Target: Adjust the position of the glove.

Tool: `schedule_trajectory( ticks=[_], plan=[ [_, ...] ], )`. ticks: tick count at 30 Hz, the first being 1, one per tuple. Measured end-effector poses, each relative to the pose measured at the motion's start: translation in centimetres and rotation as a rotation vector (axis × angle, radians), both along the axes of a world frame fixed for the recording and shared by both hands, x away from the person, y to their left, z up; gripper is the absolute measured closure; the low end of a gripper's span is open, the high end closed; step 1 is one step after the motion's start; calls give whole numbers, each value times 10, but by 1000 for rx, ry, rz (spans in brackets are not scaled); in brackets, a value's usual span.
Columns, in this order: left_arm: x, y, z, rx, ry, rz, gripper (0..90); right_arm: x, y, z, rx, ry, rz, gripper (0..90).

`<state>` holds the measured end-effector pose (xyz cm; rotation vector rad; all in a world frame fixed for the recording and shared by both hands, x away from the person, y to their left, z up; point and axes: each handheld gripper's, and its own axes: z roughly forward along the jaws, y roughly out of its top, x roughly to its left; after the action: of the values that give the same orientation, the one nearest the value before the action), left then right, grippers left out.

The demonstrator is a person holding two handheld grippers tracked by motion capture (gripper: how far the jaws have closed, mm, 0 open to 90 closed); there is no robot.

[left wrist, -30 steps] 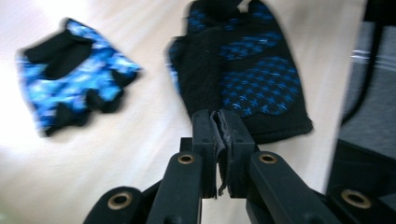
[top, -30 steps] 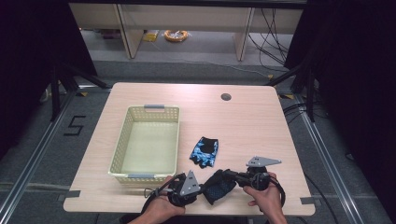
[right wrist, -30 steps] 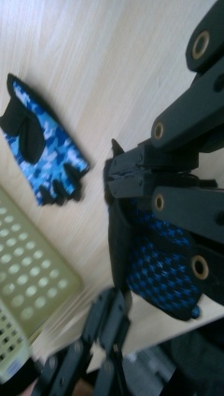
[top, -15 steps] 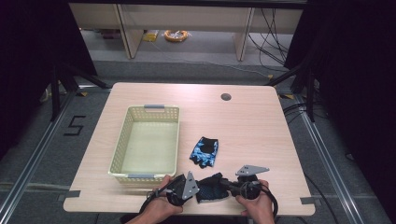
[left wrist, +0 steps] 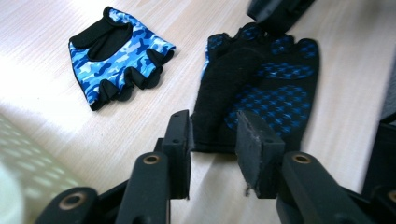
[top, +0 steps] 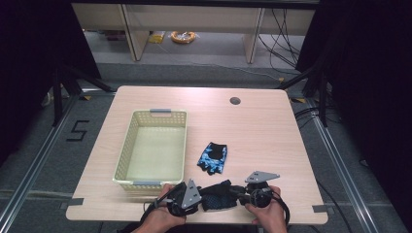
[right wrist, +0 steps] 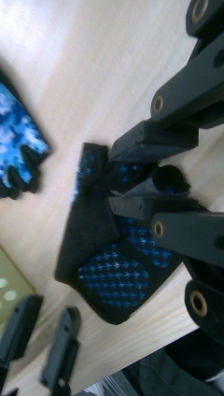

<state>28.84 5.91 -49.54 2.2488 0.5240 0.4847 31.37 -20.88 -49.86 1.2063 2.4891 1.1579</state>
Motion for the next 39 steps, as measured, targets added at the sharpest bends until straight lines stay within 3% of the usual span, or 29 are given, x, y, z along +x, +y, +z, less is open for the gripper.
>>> schedule_trajectory(
  ticks=[1,2,3,4,6,8,9,11,12,14,15,16,17,21,24,25,26,27,28,29,31,32,33,34,36,39],
  plan=[
    [-2,2,1,-12,12,-11,642,1,-1,1,7,-15,2,717],
    [-4,4,2,-14,2,-7,635,-1,0,4,27,0,-16,714],
    [-6,7,3,-23,10,-2,625,1,-4,7,13,-36,-24,703],
    [-7,10,4,-35,5,-2,614,3,-6,9,31,-40,-30,694],
    [-8,17,4,-50,59,20,579,8,-9,13,31,-62,-76,665],
    [-9,23,4,-58,83,27,552,14,-10,13,35,-61,-99,656],
    [-8,25,4,-63,68,20,535,20,-9,13,37,-61,-107,648],
    [-11,31,3,-88,104,46,510,26,-8,13,39,-51,-124,630],
    [-11,34,4,-85,98,59,493,27,-4,14,64,-29,-156,624],
    [-11,40,4,-102,115,77,473,39,-4,15,42,-59,-146,612],
    [-10,43,4,-88,98,78,463,44,-4,16,40,-62,-154,602],
    [-11,44,4,-106,118,89,457,47,-2,16,40,-56,-158,598],
    [-10,47,4,-87,104,84,453,52,-1,17,34,-62,-161,597],
    [-13,53,1,-106,125,98,448,68,5,21,1,-87,-137,622],
    [-14,58,0,-80,121,92,447,79,7,25,-8,-105,-112,640],
    [-15,59,0,-75,136,96,445,84,8,25,-16,-130,-104,666],
    [-14,60,0,-77,135,96,443,87,10,27,-34,-118,-98,704],
    [-14,60,-2,-101,137,100,441,92,12,28,-60,-140,-67,782],
    [-15,61,-2,-111,157,112,441,95,14,28,-52,-153,-52,816],
    [-14,64,-1,-96,144,109,441,97,17,31,-63,-134,-42,858],
    [-14,66,-2,-108,155,121,434,104,23,32,-102,-152,9,900],
    [-14,68,-1,-105,150,125,429,104,26,32,-109,-135,8,900],
    [-14,69,-1,-113,150,120,420,108,28,32,-124,-145,24,900],
    [-15,70,-1,-129,171,138,412,111,31,32,-132,-142,35,900],
    [-15,73,-1,-118,165,146,401,115,36,32,-148,-125,37,900],
    [-16,75,-1,-127,172,148,385,120,44,30,-139,-132,38,900]
  ],
)
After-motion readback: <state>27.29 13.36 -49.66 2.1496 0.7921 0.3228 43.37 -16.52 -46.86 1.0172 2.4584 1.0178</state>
